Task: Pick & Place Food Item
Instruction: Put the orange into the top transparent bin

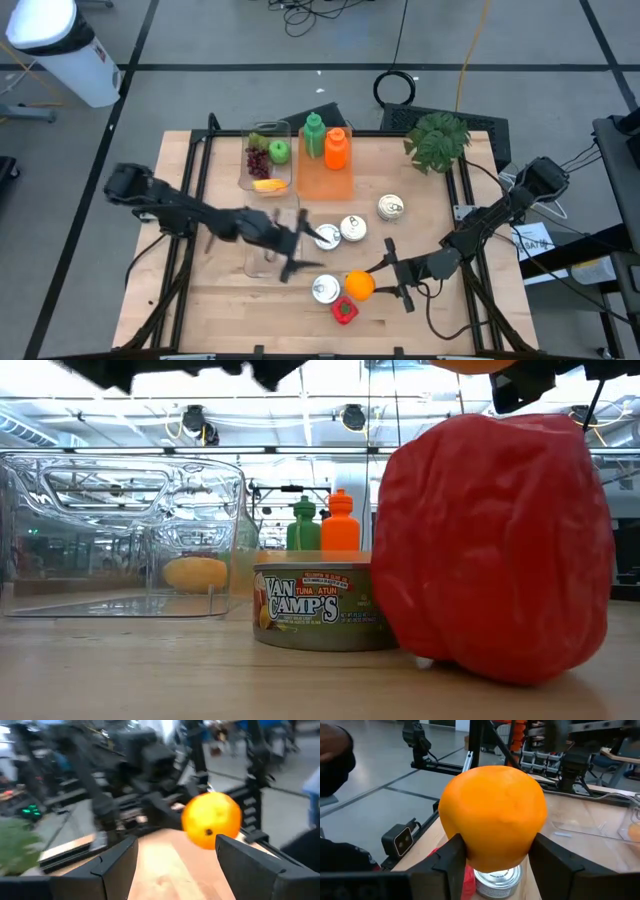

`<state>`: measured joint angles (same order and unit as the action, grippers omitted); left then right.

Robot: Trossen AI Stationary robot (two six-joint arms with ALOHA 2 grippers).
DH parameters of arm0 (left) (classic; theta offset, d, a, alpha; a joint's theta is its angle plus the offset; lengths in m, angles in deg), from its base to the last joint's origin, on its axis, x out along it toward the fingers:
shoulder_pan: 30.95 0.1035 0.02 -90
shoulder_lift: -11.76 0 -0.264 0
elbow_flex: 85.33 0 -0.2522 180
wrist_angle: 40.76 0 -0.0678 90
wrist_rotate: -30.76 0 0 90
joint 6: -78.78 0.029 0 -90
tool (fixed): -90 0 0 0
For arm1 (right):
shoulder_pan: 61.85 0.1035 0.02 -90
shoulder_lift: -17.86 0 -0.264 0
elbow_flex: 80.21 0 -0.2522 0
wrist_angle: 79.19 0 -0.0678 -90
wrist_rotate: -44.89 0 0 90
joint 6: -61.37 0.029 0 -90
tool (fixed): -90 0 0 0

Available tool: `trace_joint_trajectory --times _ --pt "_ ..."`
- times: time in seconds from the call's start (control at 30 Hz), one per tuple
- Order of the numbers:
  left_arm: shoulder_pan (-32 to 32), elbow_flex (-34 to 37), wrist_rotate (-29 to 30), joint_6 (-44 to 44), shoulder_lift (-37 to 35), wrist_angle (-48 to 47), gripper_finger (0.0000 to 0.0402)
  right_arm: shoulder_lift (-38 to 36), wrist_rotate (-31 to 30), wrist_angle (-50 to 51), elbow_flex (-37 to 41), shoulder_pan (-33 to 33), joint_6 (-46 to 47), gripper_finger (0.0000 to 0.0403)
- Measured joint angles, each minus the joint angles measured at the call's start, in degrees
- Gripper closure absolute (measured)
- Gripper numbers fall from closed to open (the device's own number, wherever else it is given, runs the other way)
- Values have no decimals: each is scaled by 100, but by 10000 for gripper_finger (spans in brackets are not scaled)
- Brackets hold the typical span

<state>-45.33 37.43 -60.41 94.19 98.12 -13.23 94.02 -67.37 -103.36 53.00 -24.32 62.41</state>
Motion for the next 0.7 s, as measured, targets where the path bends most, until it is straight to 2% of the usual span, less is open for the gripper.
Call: trace_joint_trajectory --times 0.07,0.17,0.27,0.37,0.5,0.6,0.7 --pt "-78 -528 -28 44 448 -346 127 0 2 0 1 5 0 228" --pt "-97 -1396 34 -381 941 -1312 120 0 3 0 1 5 -1 227" --pt "-123 -2305 34 -707 1266 -2581 107 0 4 0 1 8 -2 226" --pt "-245 -2932 157 -858 1516 -3333 94 1 116 28 3 19 -9 228" --pt "-445 -3182 476 -347 1618 -3484 73 0 382 -32 3 21 -13 226" --pt "-590 -3185 432 502 1611 -3610 61 2 342 -27 3 59 -9 225" --pt "-754 -3186 334 827 1612 -3704 58 0 264 -122 3 80 -53 228"
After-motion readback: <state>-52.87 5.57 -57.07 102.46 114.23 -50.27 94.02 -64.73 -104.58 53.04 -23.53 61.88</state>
